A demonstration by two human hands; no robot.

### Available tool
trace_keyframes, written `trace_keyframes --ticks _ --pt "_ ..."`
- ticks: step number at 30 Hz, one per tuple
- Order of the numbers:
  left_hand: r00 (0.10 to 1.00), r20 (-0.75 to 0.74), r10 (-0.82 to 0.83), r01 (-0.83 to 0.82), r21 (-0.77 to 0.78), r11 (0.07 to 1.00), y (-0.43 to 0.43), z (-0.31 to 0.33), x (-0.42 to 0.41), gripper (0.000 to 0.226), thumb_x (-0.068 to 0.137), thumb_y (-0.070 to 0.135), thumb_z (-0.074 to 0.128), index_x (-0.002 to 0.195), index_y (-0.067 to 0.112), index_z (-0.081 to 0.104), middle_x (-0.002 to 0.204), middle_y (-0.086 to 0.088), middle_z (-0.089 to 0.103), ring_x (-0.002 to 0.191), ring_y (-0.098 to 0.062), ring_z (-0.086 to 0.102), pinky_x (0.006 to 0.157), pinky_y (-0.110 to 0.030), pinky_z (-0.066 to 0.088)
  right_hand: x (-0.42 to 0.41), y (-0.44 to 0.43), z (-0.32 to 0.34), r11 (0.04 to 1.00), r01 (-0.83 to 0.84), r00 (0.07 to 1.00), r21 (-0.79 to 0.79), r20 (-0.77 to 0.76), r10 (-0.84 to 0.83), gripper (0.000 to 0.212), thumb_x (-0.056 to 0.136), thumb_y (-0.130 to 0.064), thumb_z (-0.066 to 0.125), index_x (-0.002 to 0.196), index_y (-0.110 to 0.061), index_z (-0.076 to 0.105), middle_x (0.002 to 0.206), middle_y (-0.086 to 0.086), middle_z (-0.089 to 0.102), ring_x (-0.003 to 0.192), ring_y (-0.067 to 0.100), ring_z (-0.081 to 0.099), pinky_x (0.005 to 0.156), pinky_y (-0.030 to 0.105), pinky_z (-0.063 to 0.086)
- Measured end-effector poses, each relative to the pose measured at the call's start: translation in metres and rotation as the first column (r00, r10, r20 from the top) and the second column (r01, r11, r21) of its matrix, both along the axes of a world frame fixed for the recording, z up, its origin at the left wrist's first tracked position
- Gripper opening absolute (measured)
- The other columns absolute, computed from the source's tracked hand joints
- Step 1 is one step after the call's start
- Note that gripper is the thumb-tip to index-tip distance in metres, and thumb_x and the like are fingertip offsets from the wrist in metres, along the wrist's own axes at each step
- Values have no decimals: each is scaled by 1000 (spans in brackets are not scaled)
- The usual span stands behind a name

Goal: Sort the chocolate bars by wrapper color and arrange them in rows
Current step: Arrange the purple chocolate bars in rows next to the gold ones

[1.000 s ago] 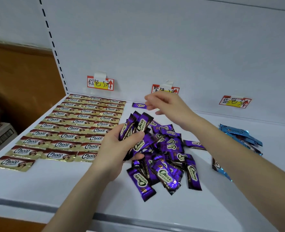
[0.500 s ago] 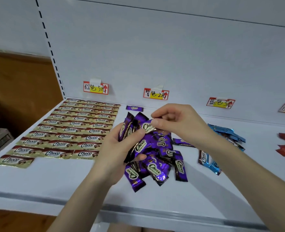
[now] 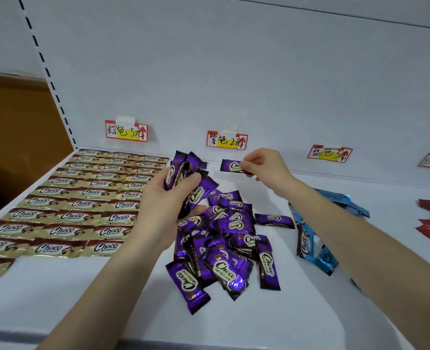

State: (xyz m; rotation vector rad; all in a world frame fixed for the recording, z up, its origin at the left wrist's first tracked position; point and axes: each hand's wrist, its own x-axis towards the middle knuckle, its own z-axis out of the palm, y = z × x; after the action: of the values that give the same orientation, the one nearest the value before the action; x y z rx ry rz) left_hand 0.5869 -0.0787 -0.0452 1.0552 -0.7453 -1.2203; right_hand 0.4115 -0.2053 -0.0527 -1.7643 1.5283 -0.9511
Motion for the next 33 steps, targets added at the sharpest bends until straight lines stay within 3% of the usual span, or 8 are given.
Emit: trace_keyframes --ticks 6,9,15,23,25,28,30,33 --pt "1000 7 0 0 35 999 -3 -12 7 8 84 8 64 90 13 63 65 6 70 58 -8 68 44 -21 52 6 -29 -26 995 -91 930 -38 -360 71 21 88 -23 61 102 -8 63 107 8 63 97 20 57 83 29 43" --pt "1000 1 -1 1 62 998 -3 -14 8 9 84 8 65 89 14 62 66 6 71 60 -12 70 44 -23 53 5 -24 -28 976 -203 886 -71 -438 152 25 88 -25 60 107 -10 65 110 5 61 103 19 54 89 29 40" --pt "1000 -17 -6 8 96 995 -2 -15 8 10 83 8 65 90 16 63 69 4 72 62 -13 70 47 -24 55 16 -32 -28 957 -255 882 -139 -438 172 13 85 -14 60 90 -9 70 94 2 65 86 12 52 78 25 40" --pt "1000 -17 -5 6 91 996 -2 -15 10 9 82 9 65 86 17 63 69 4 72 60 -11 69 47 -24 55 26 -53 -35 929 -314 814 -195 -560 157 16 86 -14 59 94 -6 71 96 7 67 91 21 56 78 32 43" --pt "1000 -19 -8 10 89 996 -2 -15 10 9 83 9 65 86 17 63 69 4 72 60 -11 69 48 -24 55 28 -55 -38 918 -338 780 -207 -607 151 19 87 -10 55 79 -11 72 82 7 67 83 24 55 76 38 46" --pt "1000 -20 -16 18 92 996 -2 -15 9 8 83 9 65 86 17 63 70 3 72 61 -12 69 47 -24 54 28 -56 -40 888 -374 757 -268 -642 125 43 84 -2 49 48 -22 37 50 0 39 61 23 38 62 41 41" --pt "1000 -20 -20 22 100 995 -2 -15 9 8 83 9 65 86 17 63 71 3 72 61 -12 70 45 -23 53 28 -58 -42 888 -374 758 -267 -639 127 35 84 -3 49 52 -13 42 55 4 46 64 22 41 63 39 41" --pt "999 -16 -30 31 113 993 -1 -15 8 8 83 10 66 86 17 63 70 3 72 61 -13 70 44 -21 51 25 -65 -48 909 -343 772 -238 -622 129 21 88 -9 51 86 -8 72 89 8 69 87 25 57 76 37 46"
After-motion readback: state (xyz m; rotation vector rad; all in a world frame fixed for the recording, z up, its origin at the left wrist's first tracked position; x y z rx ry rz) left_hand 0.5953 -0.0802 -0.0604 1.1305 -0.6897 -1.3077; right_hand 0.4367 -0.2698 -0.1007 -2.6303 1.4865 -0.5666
